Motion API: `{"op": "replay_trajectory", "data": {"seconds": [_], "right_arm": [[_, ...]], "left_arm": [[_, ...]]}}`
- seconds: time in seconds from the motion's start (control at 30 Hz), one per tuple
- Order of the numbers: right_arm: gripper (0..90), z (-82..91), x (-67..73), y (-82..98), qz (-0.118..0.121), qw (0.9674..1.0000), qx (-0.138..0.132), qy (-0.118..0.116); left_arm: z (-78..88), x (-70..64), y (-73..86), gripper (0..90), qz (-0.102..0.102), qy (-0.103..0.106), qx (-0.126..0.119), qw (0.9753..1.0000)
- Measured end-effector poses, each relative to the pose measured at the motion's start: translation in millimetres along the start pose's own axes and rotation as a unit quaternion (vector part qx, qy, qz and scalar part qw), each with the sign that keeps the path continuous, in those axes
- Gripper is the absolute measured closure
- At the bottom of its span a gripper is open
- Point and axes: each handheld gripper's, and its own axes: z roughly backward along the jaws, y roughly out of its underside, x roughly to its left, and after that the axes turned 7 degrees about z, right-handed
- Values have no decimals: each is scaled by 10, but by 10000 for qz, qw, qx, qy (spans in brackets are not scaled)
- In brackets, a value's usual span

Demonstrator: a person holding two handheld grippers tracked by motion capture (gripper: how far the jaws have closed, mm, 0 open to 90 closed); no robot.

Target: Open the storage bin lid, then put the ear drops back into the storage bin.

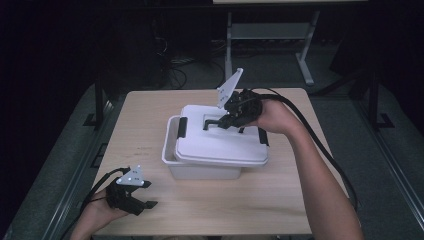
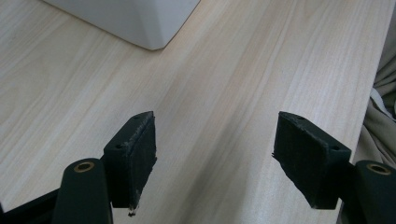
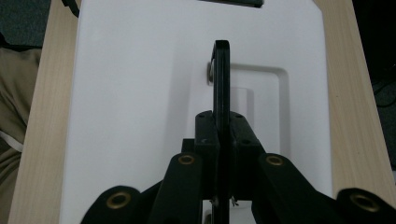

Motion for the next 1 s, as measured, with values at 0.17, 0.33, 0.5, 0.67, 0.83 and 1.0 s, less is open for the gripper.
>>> {"op": "replay_trajectory", "data": {"seconds": [0.17, 0.33, 0.5, 0.67, 0.83, 1.0], "right_arm": [[840, -57, -24, -26, 3, 10000, 0, -32], [839, -106, -45, -28, -23, 10000, -5, -78], [840, -167, -65, -47, 7, 9999, 48, -115], [840, -200, -89, -130, 82, 9998, 71, -142], [839, -230, -116, -174, 89, 9998, 87, -154], [839, -288, -139, -226, 112, 9997, 104, -169]], "left_arm": [[-5, 7, 4, 293, -20, -2, 23, 10000], [-1, 8, 8, 293, -2, 15, -1, 10000], [-8, 12, 8, 294, -7, 40, 20, 10000], [3, 11, 8, 294, 2, 48, -10, 10000], [9, 17, 16, 295, 16, 56, -26, 10000], [5, 23, 21, 296, 18, 65, -14, 10000]]}}
